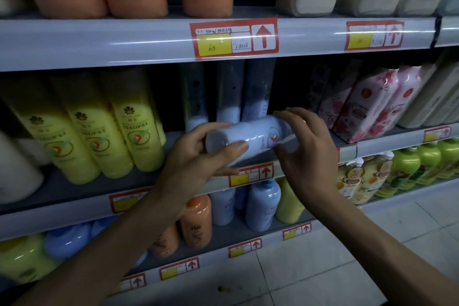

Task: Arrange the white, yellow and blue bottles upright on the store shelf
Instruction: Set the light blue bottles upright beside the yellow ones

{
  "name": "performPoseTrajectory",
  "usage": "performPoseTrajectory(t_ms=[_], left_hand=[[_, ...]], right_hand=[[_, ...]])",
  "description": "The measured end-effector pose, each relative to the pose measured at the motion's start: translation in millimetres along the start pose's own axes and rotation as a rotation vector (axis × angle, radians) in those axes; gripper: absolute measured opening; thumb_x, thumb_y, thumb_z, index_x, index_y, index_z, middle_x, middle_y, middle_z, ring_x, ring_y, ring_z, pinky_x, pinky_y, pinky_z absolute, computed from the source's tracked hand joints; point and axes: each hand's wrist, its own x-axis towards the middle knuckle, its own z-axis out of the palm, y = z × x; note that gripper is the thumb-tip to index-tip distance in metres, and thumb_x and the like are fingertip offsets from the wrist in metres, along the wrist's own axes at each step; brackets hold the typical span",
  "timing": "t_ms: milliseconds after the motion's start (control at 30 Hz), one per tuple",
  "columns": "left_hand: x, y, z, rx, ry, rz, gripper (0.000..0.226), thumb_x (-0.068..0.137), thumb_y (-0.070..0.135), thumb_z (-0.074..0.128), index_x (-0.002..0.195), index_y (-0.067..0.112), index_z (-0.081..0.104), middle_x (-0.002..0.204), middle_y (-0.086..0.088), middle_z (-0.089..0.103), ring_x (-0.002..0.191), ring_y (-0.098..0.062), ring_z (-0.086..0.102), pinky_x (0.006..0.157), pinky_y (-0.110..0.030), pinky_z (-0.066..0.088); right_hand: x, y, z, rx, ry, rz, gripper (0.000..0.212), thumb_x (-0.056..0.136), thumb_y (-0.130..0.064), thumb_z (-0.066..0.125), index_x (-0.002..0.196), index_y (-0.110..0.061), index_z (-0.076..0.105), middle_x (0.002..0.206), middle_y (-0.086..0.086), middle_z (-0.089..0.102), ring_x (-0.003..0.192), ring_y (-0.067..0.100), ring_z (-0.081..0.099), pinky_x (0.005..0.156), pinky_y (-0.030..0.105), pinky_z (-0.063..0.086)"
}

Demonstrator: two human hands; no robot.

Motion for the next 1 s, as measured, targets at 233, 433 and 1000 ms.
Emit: performPoseTrajectory(t_ms=[233, 433, 1000], left_hand=[[-5, -22, -12, 0.008, -0.124, -0.172, 0.048, 0.074, 0.026, 0.08, 0.12, 0.018, 0.072, 0.11, -0.013, 0.078, 0.093, -0.028, 0.075, 0.073, -0.041, 0.061], [-11, -25, -17, -0.391, -0.095, -0.359, 0.047, 0.069, 0.017, 0.07, 0.116, 0.007, 0.068, 0.094, -0.022, 0.068, 0.073, -0.03, 0.068, 0.066, -0.036, 0.061], [-3, -38, -29, 0.219, -0.036, 0.085, 0.075, 0.061, 0.023, 0.083, 0.132, 0.026, 0.06, 0.125, 0.005, 0.074, 0.117, -0.009, 0.07, 0.09, -0.02, 0.055]], right_hand=[[-4, -5, -4, -0.121, 0.03, -0.275, 0.052, 0.085, 0.002, 0.075, 0.132, -0.017, 0.07, 0.145, 0.016, 0.057, 0.138, 0.037, 0.05, 0.082, 0.044, 0.056], [-3, -23, -17, 0.304, -0.043, 0.366, 0.057, 0.089, -0.032, 0.08, 0.138, -0.023, 0.053, 0.13, 0.001, 0.062, 0.12, 0.019, 0.059, 0.094, 0.035, 0.049], [-8, -68, -26, 1.074, -0.567, 0.696, 0.029, 0.088, 0.001, 0.076, 0.117, -0.001, 0.071, 0.09, 0.009, 0.079, 0.065, 0.004, 0.071, 0.046, 0.01, 0.045]])
